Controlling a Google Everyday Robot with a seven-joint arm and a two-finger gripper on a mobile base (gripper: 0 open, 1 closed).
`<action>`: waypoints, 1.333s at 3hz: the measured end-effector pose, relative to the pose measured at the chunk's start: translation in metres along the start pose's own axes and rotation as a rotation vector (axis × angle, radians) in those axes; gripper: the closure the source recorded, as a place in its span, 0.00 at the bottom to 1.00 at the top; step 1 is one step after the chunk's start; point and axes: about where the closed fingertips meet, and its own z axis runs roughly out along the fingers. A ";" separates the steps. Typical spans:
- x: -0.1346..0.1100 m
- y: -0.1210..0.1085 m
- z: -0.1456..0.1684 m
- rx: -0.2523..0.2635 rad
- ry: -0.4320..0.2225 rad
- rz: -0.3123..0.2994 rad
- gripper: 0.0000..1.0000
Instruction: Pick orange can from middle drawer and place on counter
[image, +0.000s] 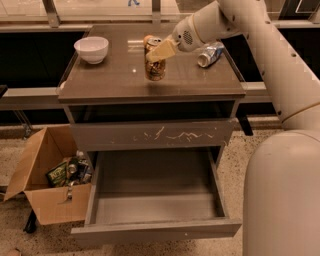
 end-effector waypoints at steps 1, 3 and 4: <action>0.006 -0.014 0.010 0.017 0.005 0.029 1.00; 0.012 -0.027 0.023 0.057 -0.014 0.022 1.00; 0.015 -0.029 0.027 0.062 -0.020 0.015 1.00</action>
Offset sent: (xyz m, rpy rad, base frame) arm 0.0313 -0.0074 -0.0211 0.0065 -0.0531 -0.0891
